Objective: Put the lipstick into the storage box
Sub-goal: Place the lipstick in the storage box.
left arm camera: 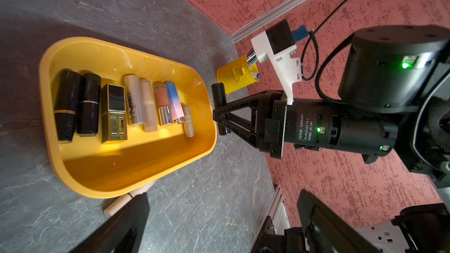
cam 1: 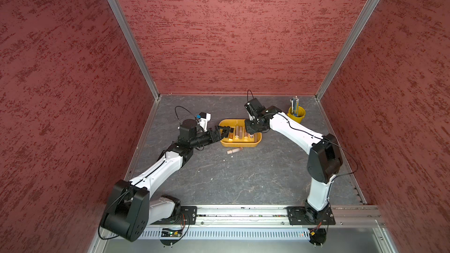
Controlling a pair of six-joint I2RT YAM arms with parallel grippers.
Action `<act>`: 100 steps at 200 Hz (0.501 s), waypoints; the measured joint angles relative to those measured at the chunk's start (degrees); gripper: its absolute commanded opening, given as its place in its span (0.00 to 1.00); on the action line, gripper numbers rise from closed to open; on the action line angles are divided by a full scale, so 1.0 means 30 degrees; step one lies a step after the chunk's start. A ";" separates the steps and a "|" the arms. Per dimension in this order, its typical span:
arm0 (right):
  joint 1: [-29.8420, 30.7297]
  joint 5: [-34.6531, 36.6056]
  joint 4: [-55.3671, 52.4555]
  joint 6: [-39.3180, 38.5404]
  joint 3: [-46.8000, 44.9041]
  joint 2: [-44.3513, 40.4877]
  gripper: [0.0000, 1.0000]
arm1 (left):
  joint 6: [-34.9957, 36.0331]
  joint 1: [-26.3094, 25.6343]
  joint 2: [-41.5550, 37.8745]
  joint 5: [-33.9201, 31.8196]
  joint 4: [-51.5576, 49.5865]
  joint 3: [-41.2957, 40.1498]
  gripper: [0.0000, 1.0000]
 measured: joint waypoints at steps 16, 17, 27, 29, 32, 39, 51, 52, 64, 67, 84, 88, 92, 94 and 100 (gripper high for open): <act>-0.0102 0.0423 -0.0007 -0.0117 0.0219 0.0605 0.23 | 0.0022 -0.0328 0.0386 -0.0066 0.0182 0.0036 1.00; -0.0109 0.0444 -0.0007 -0.0117 0.0226 0.0648 0.23 | 0.0022 -0.0350 0.0393 -0.0066 0.0189 0.0036 1.00; -0.0153 0.0576 -0.0015 -0.0168 0.0233 0.0896 0.23 | 0.0029 -0.0481 0.0444 -0.0087 0.0197 0.0044 1.00; -0.0160 0.0583 -0.0015 -0.0168 0.0233 0.0947 0.23 | 0.0029 -0.0503 0.0452 -0.0095 0.0197 0.0044 1.00; -0.0182 0.0590 -0.0007 -0.0168 0.0233 0.1020 0.23 | 0.0029 -0.0525 0.0452 -0.0102 0.0197 0.0044 1.00; -0.0226 0.0590 -0.0007 -0.0175 0.0233 0.1173 0.23 | 0.0044 -0.0576 0.0444 -0.0102 0.0197 0.0051 1.00; -0.0255 0.0554 0.0000 -0.0168 0.0255 0.1421 0.23 | 0.0073 -0.0619 0.0444 -0.0131 0.0197 0.0073 1.00; -0.0255 0.0561 -0.0007 -0.0168 0.0262 0.1443 0.23 | 0.0073 -0.0612 0.0444 -0.0131 0.0197 0.0073 1.00; -0.0277 0.0444 0.0000 -0.0153 0.0408 0.1749 0.23 | 0.0117 -0.0619 0.0444 -0.0146 0.0189 0.0087 1.00; -0.0284 0.0423 -0.0007 -0.0146 0.0466 0.1821 0.23 | 0.0117 -0.0619 0.0444 -0.0153 0.0189 0.0087 1.00; -0.0372 0.0109 0.0058 -0.0007 0.0743 0.2237 0.23 | 0.0146 -0.0612 0.0444 -0.0211 0.0182 0.0087 1.00; -0.0401 0.0058 0.0058 0.0022 0.0823 0.2317 0.23 | 0.0160 -0.0619 0.0444 -0.0219 0.0175 0.0087 1.00; -0.0437 -0.0036 0.0066 0.0066 0.0918 0.2426 0.23 | 0.0168 -0.0619 0.0444 -0.0219 0.0175 0.0087 1.00; -0.0452 -0.0051 0.0073 0.0095 0.0962 0.2470 0.23 | 0.0168 -0.0619 0.0444 -0.0219 0.0175 0.0087 1.00; -0.0495 -0.0175 0.0073 0.0138 0.1122 0.2616 0.23 | 0.0182 -0.0619 0.0437 -0.0233 0.0160 0.0087 1.00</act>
